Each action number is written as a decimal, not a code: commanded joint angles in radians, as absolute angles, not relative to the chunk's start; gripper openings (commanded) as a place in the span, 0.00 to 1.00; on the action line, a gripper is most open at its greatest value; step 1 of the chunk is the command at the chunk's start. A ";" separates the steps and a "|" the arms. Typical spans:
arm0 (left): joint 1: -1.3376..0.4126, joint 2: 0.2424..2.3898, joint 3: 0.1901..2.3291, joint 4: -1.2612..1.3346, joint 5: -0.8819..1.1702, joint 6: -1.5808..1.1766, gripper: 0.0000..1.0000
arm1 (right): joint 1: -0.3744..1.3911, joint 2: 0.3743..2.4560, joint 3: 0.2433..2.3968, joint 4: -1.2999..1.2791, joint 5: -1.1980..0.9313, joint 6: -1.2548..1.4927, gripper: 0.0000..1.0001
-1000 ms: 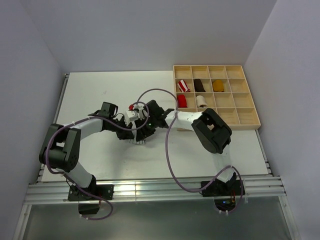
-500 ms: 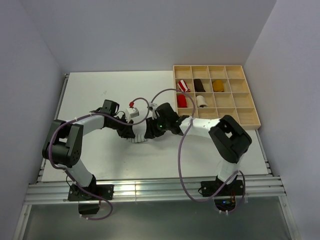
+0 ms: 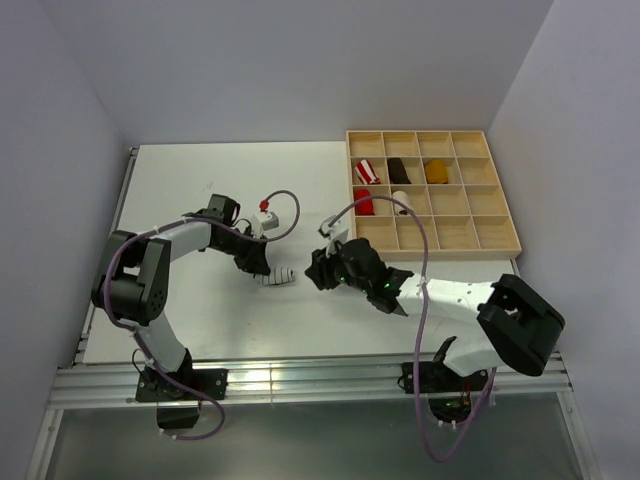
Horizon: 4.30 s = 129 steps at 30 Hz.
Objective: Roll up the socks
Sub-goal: Roll the sock at the center of the board.
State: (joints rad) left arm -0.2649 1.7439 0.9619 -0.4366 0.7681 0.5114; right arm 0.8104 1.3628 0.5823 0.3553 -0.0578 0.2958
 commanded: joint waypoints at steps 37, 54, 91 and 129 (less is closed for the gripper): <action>-0.261 1.993 1.179 -0.749 0.684 0.629 0.00 | 1.172 1.933 1.130 0.115 0.383 -0.299 0.57; -0.244 2.108 1.373 -0.897 0.744 0.617 0.03 | 1.063 2.025 1.233 0.006 0.246 -0.253 0.53; -0.212 2.344 1.766 -1.164 0.856 0.565 0.15 | 0.960 2.233 1.493 -0.365 -0.061 -0.213 0.49; -0.052 2.174 1.858 -0.960 0.950 0.278 0.29 | 0.922 2.228 1.437 -0.414 -0.187 -0.063 0.00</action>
State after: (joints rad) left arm -0.0723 2.2864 1.8145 -1.0126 0.9440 0.3214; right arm 0.9161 2.1532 1.5238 -0.2279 -0.1249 -0.1398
